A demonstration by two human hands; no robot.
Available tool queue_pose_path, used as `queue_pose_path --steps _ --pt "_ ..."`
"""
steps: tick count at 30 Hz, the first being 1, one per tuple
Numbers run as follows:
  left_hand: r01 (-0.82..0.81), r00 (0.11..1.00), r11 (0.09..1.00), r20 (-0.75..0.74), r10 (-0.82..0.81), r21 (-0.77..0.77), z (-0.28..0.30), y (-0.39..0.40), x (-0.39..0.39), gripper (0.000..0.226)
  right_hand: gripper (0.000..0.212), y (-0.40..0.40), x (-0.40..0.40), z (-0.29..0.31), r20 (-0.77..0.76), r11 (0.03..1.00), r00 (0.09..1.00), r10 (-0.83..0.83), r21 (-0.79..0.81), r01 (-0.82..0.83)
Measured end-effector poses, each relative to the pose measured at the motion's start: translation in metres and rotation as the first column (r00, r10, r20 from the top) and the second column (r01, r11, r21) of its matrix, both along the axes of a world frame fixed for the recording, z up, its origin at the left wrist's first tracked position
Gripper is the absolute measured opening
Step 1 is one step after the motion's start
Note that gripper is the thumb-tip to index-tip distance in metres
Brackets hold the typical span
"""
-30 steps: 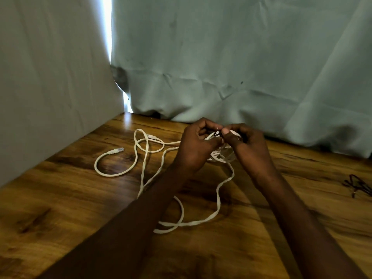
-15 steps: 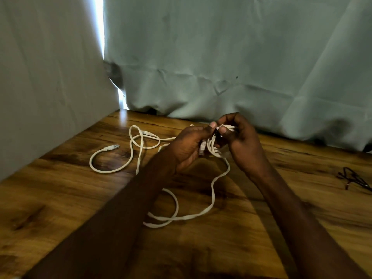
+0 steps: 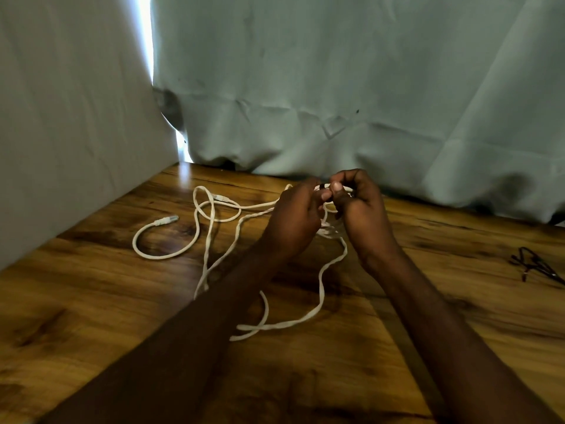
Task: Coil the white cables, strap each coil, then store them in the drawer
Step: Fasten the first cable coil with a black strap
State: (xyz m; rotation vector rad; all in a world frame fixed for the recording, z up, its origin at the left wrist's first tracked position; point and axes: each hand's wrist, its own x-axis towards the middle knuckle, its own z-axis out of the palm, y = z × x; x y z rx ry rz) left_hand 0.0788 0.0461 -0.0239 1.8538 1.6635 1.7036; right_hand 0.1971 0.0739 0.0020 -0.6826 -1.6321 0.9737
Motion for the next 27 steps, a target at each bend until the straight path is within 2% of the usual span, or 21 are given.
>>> queue_pose_path --steps 2,4,7,10,12,14,15,17,18,21,24,27 --pt "-0.151 0.968 0.986 -0.193 0.162 0.071 -0.003 0.001 -0.003 0.009 0.007 0.000 -0.006 -0.001 -0.079 0.990 0.997 0.003 -0.140 -0.014" --pt "-0.204 0.929 0.972 -0.290 0.229 0.113 -0.002 0.000 -0.003 0.021 0.013 0.001 -0.011 0.001 -0.152 0.961 0.988 -0.009 -0.274 -0.033" --pt "-0.280 0.870 0.943 -0.367 0.329 0.180 0.003 -0.006 0.000 0.031 0.013 0.000 -0.012 0.005 -0.236 0.916 0.972 0.002 -0.389 -0.096" --pt "-0.307 0.862 0.930 -0.354 0.362 0.203 0.006 -0.010 0.005 0.030 0.008 0.000 -0.008 0.006 -0.272 0.895 0.961 0.056 -0.412 -0.169" --pt "-0.253 0.921 0.952 -0.259 0.291 0.172 0.004 -0.006 0.004 0.020 0.006 0.002 -0.005 0.005 -0.256 0.903 0.965 0.057 -0.399 -0.159" --pt "-0.136 0.990 0.987 -0.026 0.139 0.086 0.003 -0.001 0.001 0.009 0.006 0.003 0.000 0.006 -0.256 0.905 0.965 0.062 -0.392 -0.163" --pt "-0.076 0.989 0.996 0.135 0.067 0.056 0.004 0.000 0.000 0.009 0.008 0.004 0.004 0.007 -0.273 0.892 0.958 0.086 -0.408 -0.196" --pt "0.024 0.883 0.998 0.466 -0.050 0.063 0.009 0.001 -0.002 0.013 0.014 0.005 0.013 0.010 -0.289 0.839 0.939 0.186 -0.450 -0.305" --pt "0.058 0.813 0.995 0.574 -0.091 0.076 0.012 0.000 -0.002 0.015 0.020 0.007 0.017 0.011 -0.307 0.802 0.921 0.241 -0.471 -0.367" --pt "0.126 0.726 0.989 0.673 -0.141 0.072 0.016 0.000 -0.006 0.015 0.042 0.009 0.021 0.012 -0.472 0.659 0.824 0.313 -0.517 -0.546" --pt "0.221 0.633 0.969 0.741 -0.225 0.105 0.013 0.002 -0.010 0.008 0.029 0.008 0.017 0.010 -0.594 0.558 0.704 0.388 -0.456 -0.693" --pt "0.245 0.579 0.961 0.775 -0.254 0.132 0.017 -0.001 -0.008 0.006 0.030 0.004 0.014 0.010 -0.677 0.491 0.609 0.412 -0.398 -0.775"
